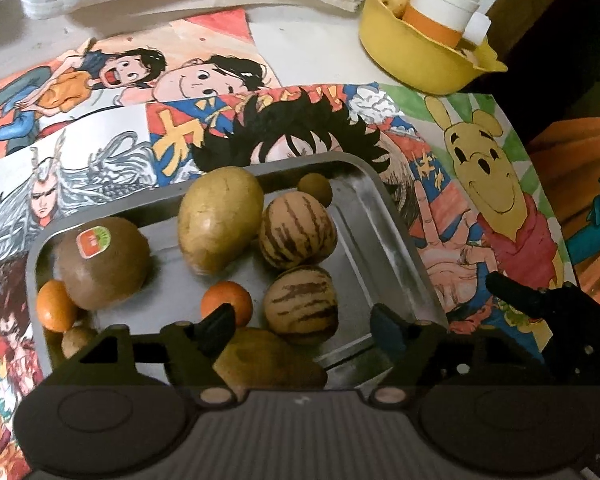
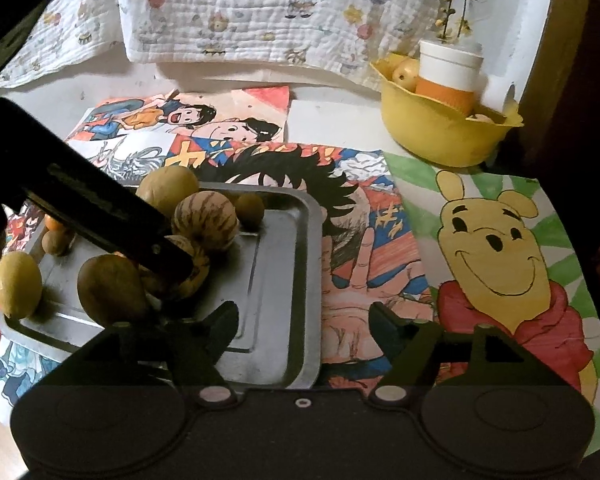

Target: Organize fruits

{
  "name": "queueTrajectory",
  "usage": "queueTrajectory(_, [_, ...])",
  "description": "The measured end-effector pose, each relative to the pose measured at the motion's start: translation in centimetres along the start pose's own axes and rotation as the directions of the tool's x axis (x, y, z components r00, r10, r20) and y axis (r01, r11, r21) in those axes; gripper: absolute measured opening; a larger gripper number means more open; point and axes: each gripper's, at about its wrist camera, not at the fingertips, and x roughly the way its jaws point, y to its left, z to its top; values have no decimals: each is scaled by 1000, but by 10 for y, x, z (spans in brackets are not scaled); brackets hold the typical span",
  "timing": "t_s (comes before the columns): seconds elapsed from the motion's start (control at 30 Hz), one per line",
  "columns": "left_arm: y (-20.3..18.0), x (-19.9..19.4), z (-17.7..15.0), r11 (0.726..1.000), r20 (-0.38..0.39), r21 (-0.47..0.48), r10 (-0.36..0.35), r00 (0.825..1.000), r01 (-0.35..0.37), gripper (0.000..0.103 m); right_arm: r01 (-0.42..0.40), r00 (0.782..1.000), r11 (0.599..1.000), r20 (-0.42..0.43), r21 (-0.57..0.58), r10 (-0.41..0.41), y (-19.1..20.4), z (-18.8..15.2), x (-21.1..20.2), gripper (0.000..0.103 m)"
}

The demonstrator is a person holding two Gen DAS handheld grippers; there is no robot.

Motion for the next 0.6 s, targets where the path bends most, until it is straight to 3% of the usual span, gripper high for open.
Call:
queueTrajectory(0.33, [9,-35,-9,999,83,-24,48,995,-46,96,17,999,999,29,30,-18,1,6,-19,93])
queueTrajectory(0.6, [18,-66,-25,990,184,-41,139,973,-134,101,18,998,998,60,56,-21,4,16,-38,102])
